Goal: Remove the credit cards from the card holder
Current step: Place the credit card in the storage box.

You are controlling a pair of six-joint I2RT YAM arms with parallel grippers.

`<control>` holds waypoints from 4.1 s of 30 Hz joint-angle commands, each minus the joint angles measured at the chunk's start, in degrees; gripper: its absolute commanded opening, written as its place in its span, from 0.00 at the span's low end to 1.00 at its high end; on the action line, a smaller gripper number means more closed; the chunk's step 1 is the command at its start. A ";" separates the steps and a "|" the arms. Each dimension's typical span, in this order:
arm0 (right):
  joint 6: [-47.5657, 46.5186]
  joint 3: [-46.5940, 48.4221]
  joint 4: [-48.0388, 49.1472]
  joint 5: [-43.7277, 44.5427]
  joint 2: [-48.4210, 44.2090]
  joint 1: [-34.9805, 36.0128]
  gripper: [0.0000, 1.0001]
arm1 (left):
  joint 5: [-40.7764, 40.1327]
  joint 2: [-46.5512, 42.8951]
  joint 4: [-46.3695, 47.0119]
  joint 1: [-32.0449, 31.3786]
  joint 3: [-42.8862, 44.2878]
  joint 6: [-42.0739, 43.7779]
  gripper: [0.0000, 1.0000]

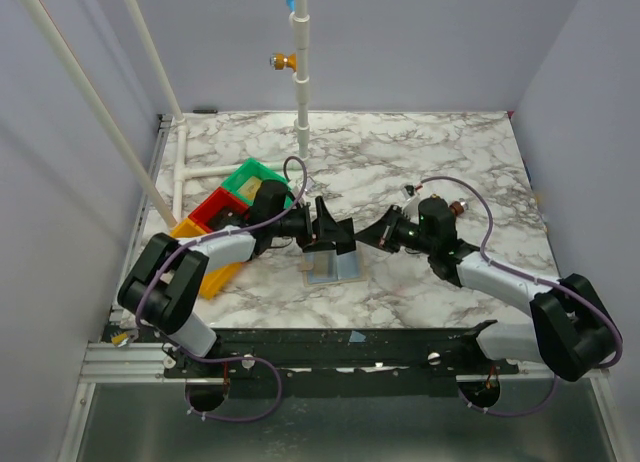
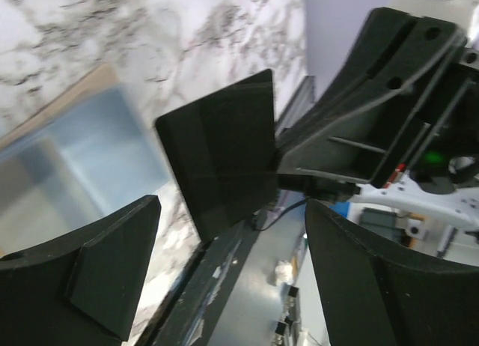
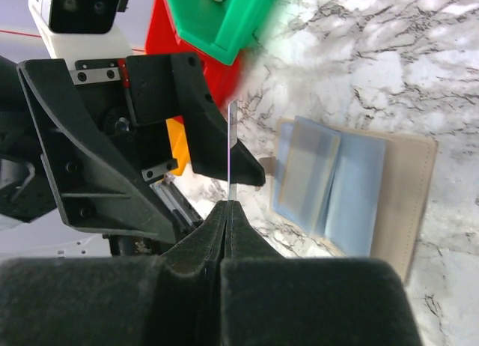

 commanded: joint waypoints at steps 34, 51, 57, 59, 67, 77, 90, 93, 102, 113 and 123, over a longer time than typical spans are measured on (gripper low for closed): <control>-1.45 4.23 -5.93 0.30 -3.04 -0.23 0.63 | 2.93 -3.23 5.87 0.85 -0.87 -2.60 0.00; -8.01 6.54 -14.66 6.25 -6.09 -0.24 0.78 | -53.29 -17.27 -53.13 0.87 16.49 38.46 0.00; -9.78 6.52 -15.52 5.54 -6.04 -0.29 0.78 | -71.51 -15.51 -57.49 0.84 19.90 42.31 0.00; -10.12 6.40 -15.67 5.23 -6.06 -0.23 0.78 | -76.50 -14.54 -57.53 0.89 20.24 45.09 0.00; -10.16 5.48 -15.39 4.86 -6.98 -0.23 0.78 | -82.76 -11.30 -48.09 1.16 16.58 61.38 0.00; -9.74 4.52 -15.35 4.87 -8.30 -0.24 0.78 | -84.17 -7.46 -43.41 3.04 13.99 70.25 0.00; -10.05 5.08 -15.35 4.22 -7.05 -0.28 0.78 | -85.36 -0.86 -45.65 5.56 15.08 69.92 0.00; -10.17 5.09 -15.36 4.10 -6.80 -0.25 0.78 | -85.03 -0.31 -45.80 6.61 15.22 69.54 0.00; -10.78 5.51 -16.51 4.38 -7.24 -0.25 0.78 | -85.19 4.41 -46.29 8.25 17.02 68.12 0.00; -10.80 5.30 -16.71 4.60 -7.03 -0.24 0.78 | -88.23 9.41 -48.23 9.83 20.98 66.03 0.00; -10.88 5.24 -16.71 4.86 -6.98 -0.29 0.78 | -88.55 12.47 -51.94 10.39 24.25 62.88 0.05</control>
